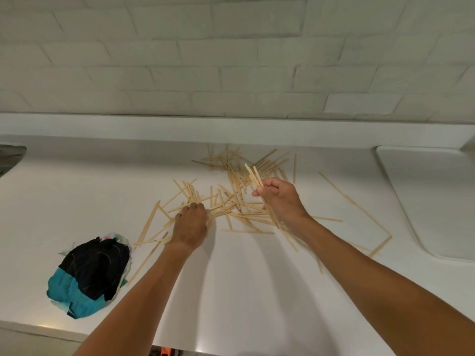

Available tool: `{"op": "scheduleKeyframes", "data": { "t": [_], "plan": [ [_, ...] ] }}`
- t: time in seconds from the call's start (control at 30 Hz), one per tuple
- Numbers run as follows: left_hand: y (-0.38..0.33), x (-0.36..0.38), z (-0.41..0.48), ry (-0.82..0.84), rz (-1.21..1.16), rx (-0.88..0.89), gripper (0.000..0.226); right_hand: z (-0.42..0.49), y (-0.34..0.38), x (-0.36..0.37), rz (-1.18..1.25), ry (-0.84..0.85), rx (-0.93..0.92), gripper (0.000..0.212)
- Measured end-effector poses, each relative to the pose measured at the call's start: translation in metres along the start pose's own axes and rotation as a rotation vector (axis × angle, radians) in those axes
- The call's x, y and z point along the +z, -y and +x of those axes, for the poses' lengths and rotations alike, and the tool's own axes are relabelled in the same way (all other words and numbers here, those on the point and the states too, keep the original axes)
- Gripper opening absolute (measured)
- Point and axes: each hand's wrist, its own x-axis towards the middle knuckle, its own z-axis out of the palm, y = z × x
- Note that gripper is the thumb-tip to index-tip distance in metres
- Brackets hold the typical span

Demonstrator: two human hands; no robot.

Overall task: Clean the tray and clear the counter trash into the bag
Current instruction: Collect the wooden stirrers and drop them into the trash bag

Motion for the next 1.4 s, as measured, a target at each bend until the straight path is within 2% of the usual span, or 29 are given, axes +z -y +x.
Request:
{"op": "scheduleKeyframes", "data": {
  "t": [0.1,0.27,0.47,0.67,0.83,0.97,1.03,1.13,1.2,1.27,1.4],
  "plan": [
    [-0.003,-0.003,0.001,-0.021,-0.114,0.006,0.018,-0.005,0.000,-0.008,0.087,-0.009,0.015,0.014],
    [-0.004,-0.004,0.001,0.000,-0.188,0.019,0.030,-0.010,0.001,-0.018,0.238,-0.048,0.050,0.014],
    [-0.005,0.004,-0.004,-0.006,-0.280,0.059,0.005,-0.015,-0.011,-0.021,0.135,-0.005,0.110,0.017],
    [-0.011,0.004,0.007,0.097,-0.122,0.005,0.023,-0.018,-0.018,-0.024,0.068,0.001,0.124,0.016],
    [-0.009,-0.014,0.015,0.108,0.035,-0.028,0.027,-0.015,-0.021,-0.025,0.083,-0.027,0.114,0.016],
    [-0.003,-0.038,0.024,0.071,0.027,-0.047,0.028,-0.016,-0.024,-0.022,0.055,-0.042,0.117,0.012],
    [0.000,-0.047,0.025,0.058,0.026,-0.035,0.027,-0.018,-0.027,-0.019,0.034,-0.036,0.126,0.019],
    [-0.001,-0.058,0.017,0.045,0.131,-0.040,0.031,-0.023,-0.030,-0.020,0.026,-0.037,0.136,0.025],
    [-0.005,-0.062,0.010,0.017,0.178,-0.051,0.031,-0.028,-0.029,-0.023,0.026,-0.041,0.139,0.017],
    [-0.008,-0.063,0.006,-0.017,0.073,-0.053,0.028,-0.034,-0.029,-0.027,0.012,-0.055,0.146,0.012],
    [-0.023,-0.058,0.003,0.044,-0.372,0.047,0.019,-0.049,-0.029,-0.040,0.012,-0.078,0.160,0.013]
  ]
}}
